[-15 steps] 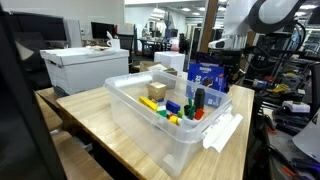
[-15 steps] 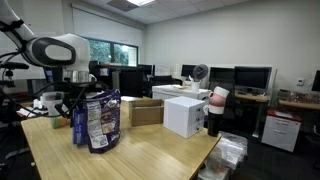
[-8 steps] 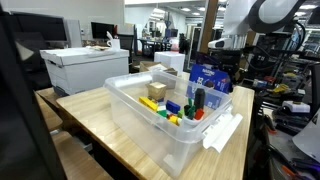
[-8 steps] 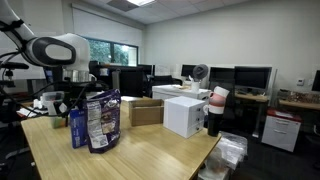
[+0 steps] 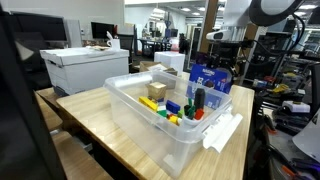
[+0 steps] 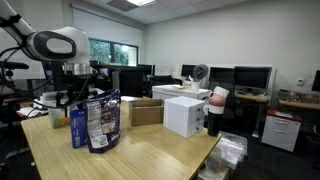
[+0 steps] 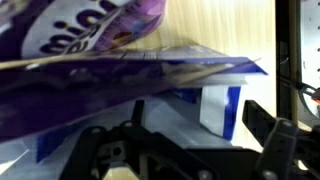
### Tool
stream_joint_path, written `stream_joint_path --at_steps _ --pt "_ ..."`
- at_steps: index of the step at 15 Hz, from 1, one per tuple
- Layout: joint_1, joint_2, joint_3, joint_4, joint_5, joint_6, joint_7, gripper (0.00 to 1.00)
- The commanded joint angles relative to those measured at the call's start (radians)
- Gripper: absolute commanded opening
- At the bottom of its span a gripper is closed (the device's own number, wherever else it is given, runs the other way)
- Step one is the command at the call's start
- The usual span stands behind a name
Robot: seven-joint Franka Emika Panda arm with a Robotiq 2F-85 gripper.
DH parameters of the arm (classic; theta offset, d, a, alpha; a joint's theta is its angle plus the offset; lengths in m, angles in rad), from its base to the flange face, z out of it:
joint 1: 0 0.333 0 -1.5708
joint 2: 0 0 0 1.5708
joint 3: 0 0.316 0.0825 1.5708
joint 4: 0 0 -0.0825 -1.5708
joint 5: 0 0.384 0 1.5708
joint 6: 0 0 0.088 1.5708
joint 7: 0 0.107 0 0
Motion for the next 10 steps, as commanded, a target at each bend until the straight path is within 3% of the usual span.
stream_joint_path --at_steps 1,10 --pt "-0.009 -0.117 0.043 0.006 -0.006 -0.038 0.048 1.0" --pt "0.029 -0.277 0.061 0.018 0.016 -0.027 0.118 1.0"
